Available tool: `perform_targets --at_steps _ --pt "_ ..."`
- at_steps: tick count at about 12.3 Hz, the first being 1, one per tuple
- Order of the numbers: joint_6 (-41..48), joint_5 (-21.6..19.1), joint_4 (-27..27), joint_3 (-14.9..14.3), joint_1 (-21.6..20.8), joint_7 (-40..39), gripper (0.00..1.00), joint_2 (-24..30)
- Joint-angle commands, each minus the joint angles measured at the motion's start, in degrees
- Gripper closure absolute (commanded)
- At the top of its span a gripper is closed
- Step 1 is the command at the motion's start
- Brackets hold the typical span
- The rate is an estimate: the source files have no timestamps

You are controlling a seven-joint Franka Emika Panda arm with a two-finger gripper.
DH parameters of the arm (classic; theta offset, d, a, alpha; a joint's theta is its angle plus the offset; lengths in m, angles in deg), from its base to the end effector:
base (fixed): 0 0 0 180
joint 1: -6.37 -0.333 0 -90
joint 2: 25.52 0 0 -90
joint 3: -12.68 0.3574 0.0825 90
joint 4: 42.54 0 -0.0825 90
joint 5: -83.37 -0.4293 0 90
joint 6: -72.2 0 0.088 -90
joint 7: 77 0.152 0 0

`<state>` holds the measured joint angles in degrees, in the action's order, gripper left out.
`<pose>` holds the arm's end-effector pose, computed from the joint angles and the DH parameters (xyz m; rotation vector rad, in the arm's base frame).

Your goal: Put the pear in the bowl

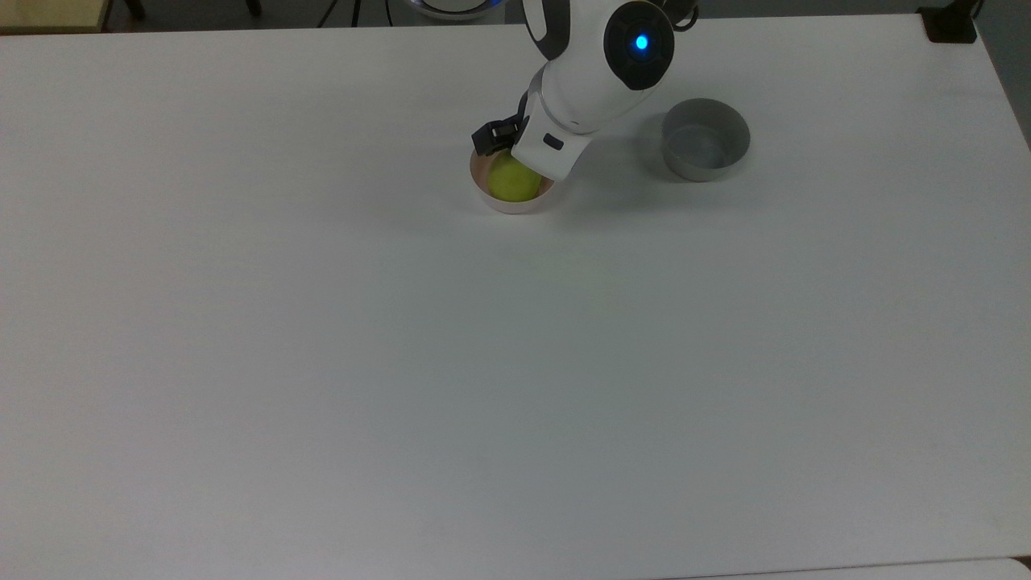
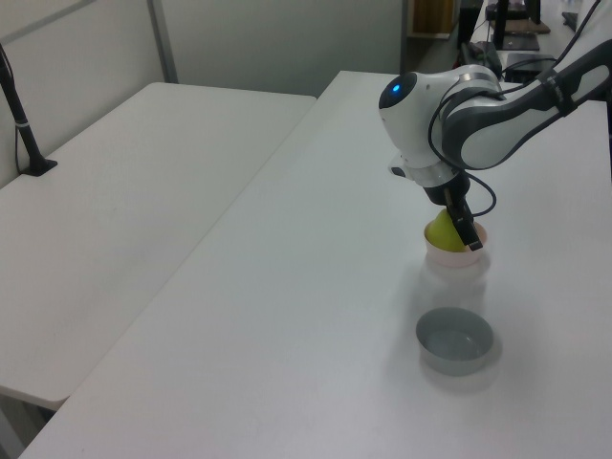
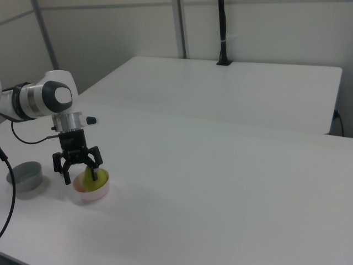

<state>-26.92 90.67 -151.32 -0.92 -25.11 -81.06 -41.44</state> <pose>0.5676 0.1687 0.3089 2.7802 0.6009 -0.6000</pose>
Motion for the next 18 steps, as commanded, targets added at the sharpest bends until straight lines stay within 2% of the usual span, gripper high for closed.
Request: perform_targets --at_steps 1,3,5,9,11,15,17,18 --pt "-1.43 0.96 -0.99 -0.03 0.01 0.54 0.0 0.89" --pt "-0.91 0.96 -0.47 -0.12 0.01 0.63 0.0 1.42" --pt "-0.38 0.96 0.23 -0.29 0.1 0.63 0.0 4.57" --pt "5.41 0.44 5.24 -0.47 2.99 -1.73 0.0 9.05" --pt "6.57 -0.7 8.49 -0.12 7.19 -1.83 0.0 11.16" --pt "6.48 -5.8 12.8 0.41 17.83 -5.25 0.0 13.99" --pt "6.31 -5.72 13.42 4.61 24.85 -5.35 0.0 14.25" --pt "5.96 -5.71 13.42 4.98 26.45 -5.35 0.0 14.34"
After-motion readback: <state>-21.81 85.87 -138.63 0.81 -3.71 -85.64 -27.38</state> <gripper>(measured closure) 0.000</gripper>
